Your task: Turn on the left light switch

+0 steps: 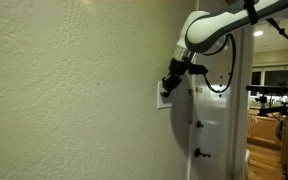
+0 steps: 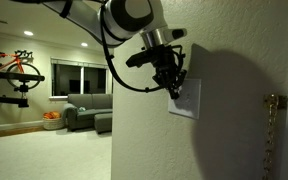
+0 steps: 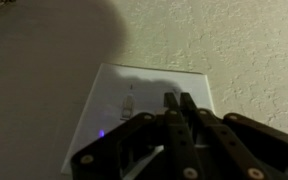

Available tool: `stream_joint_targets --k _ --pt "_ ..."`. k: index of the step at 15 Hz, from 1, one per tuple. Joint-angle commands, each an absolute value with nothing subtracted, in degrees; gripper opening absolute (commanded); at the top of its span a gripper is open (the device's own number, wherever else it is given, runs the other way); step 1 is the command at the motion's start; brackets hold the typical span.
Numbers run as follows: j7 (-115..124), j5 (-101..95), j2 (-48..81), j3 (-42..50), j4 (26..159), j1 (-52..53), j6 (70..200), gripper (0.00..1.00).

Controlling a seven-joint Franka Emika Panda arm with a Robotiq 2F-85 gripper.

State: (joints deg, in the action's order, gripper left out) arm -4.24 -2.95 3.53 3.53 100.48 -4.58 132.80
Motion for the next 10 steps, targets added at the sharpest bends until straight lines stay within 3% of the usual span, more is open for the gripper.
stream_joint_targets --k 1,5,6,7,10 --pt "-6.52 -2.4 -2.65 3.46 104.57 -4.34 130.61 0.07" --pt "-6.98 -1.66 -2.6 3.36 105.2 -4.33 130.18 0.08" --pt "-7.02 -1.59 -2.7 3.34 105.6 -4.31 129.82 0.33" --pt "-7.58 -1.12 -2.95 3.24 106.38 -4.27 129.08 0.34" --pt "-9.05 0.24 -5.56 2.98 109.3 -3.89 123.73 0.53"
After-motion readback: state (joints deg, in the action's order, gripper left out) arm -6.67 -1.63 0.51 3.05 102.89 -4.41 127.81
